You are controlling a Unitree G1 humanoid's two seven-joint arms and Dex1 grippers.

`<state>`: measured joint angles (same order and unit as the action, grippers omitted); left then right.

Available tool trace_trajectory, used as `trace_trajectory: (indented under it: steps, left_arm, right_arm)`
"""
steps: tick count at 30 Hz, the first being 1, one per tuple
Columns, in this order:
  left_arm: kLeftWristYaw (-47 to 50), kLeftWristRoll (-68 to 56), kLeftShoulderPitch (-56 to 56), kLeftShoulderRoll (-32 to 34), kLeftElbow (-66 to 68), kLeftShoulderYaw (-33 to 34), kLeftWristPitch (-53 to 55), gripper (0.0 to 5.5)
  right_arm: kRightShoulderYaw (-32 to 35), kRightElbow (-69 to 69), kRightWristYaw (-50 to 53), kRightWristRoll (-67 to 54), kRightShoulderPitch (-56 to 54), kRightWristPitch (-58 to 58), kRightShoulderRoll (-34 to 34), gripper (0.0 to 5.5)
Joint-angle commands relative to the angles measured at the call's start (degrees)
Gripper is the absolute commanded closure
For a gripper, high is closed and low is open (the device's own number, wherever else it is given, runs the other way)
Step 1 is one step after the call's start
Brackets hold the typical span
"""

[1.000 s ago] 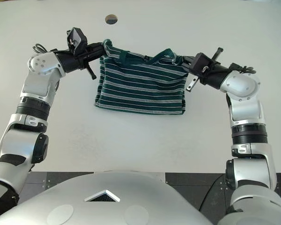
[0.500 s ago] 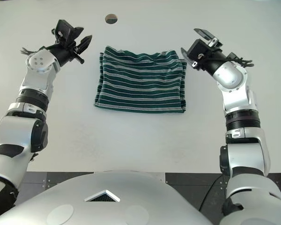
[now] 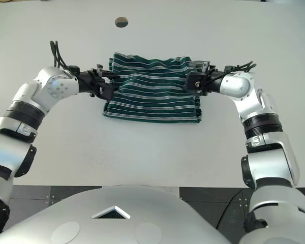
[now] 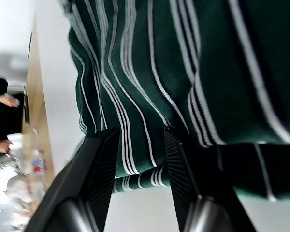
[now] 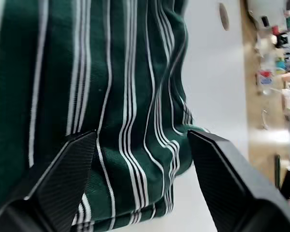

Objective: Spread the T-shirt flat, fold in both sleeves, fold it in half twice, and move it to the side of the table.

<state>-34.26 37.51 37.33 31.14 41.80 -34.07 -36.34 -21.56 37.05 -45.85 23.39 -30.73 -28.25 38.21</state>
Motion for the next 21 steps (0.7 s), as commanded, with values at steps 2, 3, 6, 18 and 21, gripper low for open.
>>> trace_trajectory:
  steps: [2, 3, 6, 18, 21]
  left_arm:
    - [-0.9, 13.2, -2.5, 4.4, 8.8, -9.7, 6.5, 3.76]
    - [2.7, 15.6, -0.7, 4.6, 10.1, -11.0, 7.0, 3.76]
    - [23.3, 27.5, 8.0, 4.4, 15.0, -18.6, 8.0, 3.76]
    - [73.6, 51.8, 15.0, -2.4, 29.2, -41.6, 15.9, 3.76]
    - [78.7, 52.4, 15.4, -3.5, 30.7, -43.4, 18.1, 3.76]
  right_arm:
    - [-6.4, -8.0, -18.8, -1.3, 2.1, 4.9, 3.3, 2.02]
    - [-7.3, -12.9, -24.4, -4.6, 4.3, 8.0, 3.7, 2.02]
    - [-11.7, -31.9, -37.0, -17.3, 10.4, 20.8, 3.0, 2.02]
    - [-16.0, -33.4, -24.8, -16.6, 9.5, 27.3, -13.3, 2.02]
    - [-15.2, -32.8, -23.2, -17.3, 9.6, 26.8, -14.3, 2.02]
